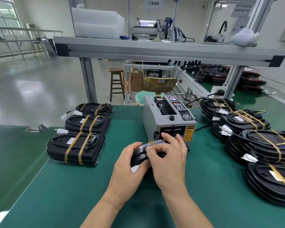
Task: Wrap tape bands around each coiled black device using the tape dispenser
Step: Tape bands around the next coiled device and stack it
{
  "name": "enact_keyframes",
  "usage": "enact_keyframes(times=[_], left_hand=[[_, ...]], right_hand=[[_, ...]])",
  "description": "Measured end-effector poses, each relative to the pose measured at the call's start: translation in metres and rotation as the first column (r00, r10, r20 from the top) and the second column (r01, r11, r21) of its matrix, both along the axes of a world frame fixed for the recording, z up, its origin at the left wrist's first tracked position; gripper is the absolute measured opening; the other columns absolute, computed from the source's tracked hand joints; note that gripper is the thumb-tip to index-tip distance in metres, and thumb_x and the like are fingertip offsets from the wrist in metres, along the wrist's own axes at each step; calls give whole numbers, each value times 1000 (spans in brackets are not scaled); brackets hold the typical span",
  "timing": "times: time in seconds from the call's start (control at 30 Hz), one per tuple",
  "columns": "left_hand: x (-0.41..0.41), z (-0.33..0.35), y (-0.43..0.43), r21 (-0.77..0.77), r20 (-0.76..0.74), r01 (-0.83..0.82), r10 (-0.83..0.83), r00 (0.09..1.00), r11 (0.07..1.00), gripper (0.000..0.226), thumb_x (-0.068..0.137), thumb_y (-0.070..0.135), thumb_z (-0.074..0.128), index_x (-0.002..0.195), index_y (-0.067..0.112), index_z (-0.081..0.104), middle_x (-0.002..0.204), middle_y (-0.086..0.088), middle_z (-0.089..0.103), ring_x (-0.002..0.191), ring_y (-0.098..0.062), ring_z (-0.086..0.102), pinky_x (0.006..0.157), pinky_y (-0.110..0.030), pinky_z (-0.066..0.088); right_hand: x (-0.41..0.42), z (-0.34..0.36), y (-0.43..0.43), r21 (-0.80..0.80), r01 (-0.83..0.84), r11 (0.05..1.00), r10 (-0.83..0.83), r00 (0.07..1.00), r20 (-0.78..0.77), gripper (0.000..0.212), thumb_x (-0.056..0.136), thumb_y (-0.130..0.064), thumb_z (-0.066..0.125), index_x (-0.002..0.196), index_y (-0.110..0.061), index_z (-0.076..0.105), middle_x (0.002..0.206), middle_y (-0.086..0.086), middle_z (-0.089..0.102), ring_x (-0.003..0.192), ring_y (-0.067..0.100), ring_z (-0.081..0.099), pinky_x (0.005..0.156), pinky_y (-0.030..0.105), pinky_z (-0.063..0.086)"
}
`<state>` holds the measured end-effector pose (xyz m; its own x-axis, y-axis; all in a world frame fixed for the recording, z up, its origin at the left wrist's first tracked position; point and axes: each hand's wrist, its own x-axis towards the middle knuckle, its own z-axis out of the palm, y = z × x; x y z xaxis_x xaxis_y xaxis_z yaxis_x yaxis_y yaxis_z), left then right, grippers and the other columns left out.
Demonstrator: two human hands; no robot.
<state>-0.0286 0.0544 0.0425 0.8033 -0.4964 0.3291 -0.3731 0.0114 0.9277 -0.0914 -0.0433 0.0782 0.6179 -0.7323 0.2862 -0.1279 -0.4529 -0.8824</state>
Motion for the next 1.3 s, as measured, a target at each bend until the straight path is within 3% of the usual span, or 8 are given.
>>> enact_keyframes(times=[0.2, 0.3, 0.4, 0.47, 0.63, 0.8, 0.97, 1.3], left_hand=[[0, 4, -6, -112, -215, 14, -38, 976, 994, 19, 86, 35, 52, 99, 31, 65, 103, 7, 66, 97, -13, 62, 71, -26, 53], [0, 7, -10, -85, -171, -40, 25, 985, 996, 12, 89, 39, 54, 89, 32, 63, 91, 7, 65, 74, -11, 55, 58, -19, 44], [2, 9, -14, -55, -145, -82, 74, 987, 995, 14, 96, 25, 57, 83, 29, 61, 83, 8, 64, 65, -11, 51, 51, -16, 42], [2, 12, -16, -57, -165, -89, 78, 983, 994, 12, 91, 26, 58, 80, 27, 60, 81, 5, 63, 61, -12, 47, 48, -16, 40], [-1, 14, -17, -39, -141, -111, 104, 984, 993, 10, 90, 30, 58, 80, 28, 60, 79, 6, 63, 67, -12, 53, 49, -17, 41], [0, 11, -14, -27, -122, -129, 125, 985, 991, 17, 97, 21, 55, 82, 27, 61, 81, 8, 65, 72, -5, 57, 52, -13, 44], [-1, 11, -18, -8, -106, -129, 127, 986, 992, 27, 99, 12, 47, 82, 27, 62, 88, 6, 67, 85, -12, 62, 69, -18, 49], [7, 10, -24, 71, 25, -219, 218, 976, 973, 14, 96, 27, 57, 82, 29, 57, 82, 14, 63, 79, -5, 56, 64, -12, 40]], right_hand=[[-2, 2, 1, -32, -1, 999, 0, 999, -48, 22, 85, -24, 72, 64, -22, 69, 138, -16, 51, 141, -3, 15, 120, 38, 14], [-3, 4, 2, -34, 0, 999, -2, 999, -54, 25, 85, -25, 72, 60, -26, 66, 137, -17, 52, 140, -2, 15, 119, 38, 15], [-3, 4, 3, -50, -1, 999, -2, 998, -69, 28, 84, -25, 72, 59, -30, 61, 135, -18, 51, 140, -2, 16, 119, 37, 15], [-2, 3, 3, -71, 10, 997, -15, 997, -70, 25, 83, -25, 72, 61, -30, 63, 134, -19, 51, 140, -2, 17, 119, 37, 14], [0, -8, 7, -122, 118, 985, -117, 993, 18, 12, 82, -27, 71, 82, -21, 60, 132, -12, 48, 140, 8, 24, 118, 40, 18], [7, -9, 5, -303, 203, 931, -188, 979, 79, 40, 77, -57, 59, 97, -26, 45, 102, -13, 46, 115, 14, 41, 110, 44, 29], [12, -14, -10, -360, 203, 911, -188, 979, 76, 42, 76, -48, 74, 101, -23, 51, 98, -13, 46, 107, 11, 39, 106, 43, 32], [12, -12, -21, -347, 151, 925, -141, 988, 56, 30, 86, -43, 70, 104, -23, 57, 101, -16, 49, 106, 7, 40, 106, 31, 25]])
